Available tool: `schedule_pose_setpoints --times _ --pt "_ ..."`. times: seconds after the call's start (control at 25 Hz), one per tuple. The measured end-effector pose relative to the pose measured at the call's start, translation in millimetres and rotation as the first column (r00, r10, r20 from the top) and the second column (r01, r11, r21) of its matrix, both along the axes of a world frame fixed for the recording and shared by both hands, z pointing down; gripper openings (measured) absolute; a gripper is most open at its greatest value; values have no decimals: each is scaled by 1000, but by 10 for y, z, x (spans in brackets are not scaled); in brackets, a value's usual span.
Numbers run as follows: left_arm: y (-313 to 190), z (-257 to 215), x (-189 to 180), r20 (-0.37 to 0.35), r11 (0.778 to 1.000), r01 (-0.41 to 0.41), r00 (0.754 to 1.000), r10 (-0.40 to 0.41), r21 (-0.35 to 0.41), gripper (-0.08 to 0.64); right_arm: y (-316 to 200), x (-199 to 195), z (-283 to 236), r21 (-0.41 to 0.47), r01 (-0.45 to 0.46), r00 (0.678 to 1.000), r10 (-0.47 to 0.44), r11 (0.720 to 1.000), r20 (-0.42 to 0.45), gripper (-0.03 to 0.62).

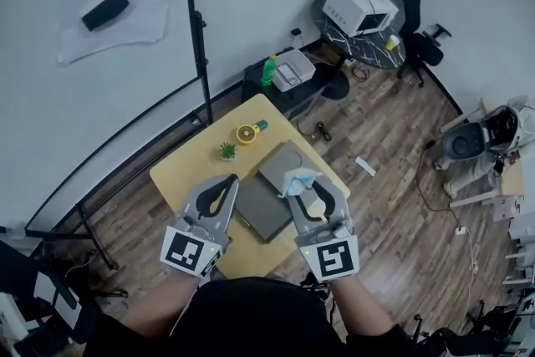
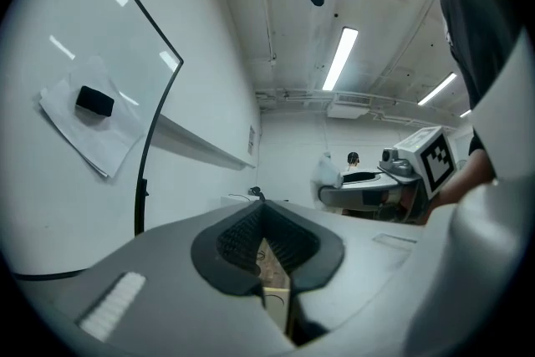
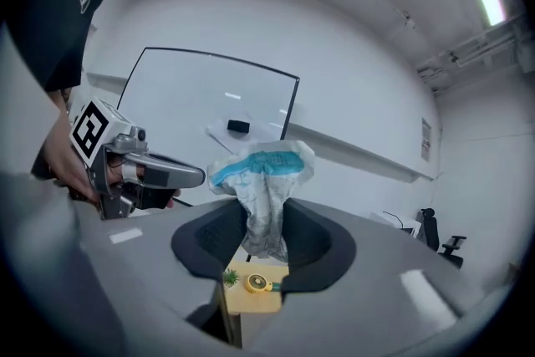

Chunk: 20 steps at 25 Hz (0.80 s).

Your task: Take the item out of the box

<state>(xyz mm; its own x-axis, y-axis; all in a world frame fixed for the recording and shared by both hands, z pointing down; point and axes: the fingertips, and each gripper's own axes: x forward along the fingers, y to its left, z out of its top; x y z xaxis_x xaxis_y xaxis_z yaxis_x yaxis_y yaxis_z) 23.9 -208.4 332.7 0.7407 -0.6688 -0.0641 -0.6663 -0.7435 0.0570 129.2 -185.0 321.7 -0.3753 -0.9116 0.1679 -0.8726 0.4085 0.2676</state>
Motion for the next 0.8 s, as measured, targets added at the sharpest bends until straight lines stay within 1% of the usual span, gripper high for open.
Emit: schedule_pose_setpoints --times 0.2,0.32,0.48,0.68,0.8 --pt "18 -154 58 0 999 -3 1000 3 36 -2 171 79 -149 97 -24 993 13 995 113 135" --pt "68 -251 55 -5 998 -3 1000 3 56 -2 260 173 -186 120 -49 987 30 992 155 135" --pt "85 -295 -7 -11 999 13 1000 -12 53 -2 310 342 -205 132 -75 982 50 988 181 133" --pt "68 -278 -175 -9 998 43 999 -43 55 -2 353 634 -109 102 -130 975 108 986 196 133" --pt "39 -231 -291 2 997 66 998 -66 45 -2 389 762 -151 144 -138 972 106 980 209 133"
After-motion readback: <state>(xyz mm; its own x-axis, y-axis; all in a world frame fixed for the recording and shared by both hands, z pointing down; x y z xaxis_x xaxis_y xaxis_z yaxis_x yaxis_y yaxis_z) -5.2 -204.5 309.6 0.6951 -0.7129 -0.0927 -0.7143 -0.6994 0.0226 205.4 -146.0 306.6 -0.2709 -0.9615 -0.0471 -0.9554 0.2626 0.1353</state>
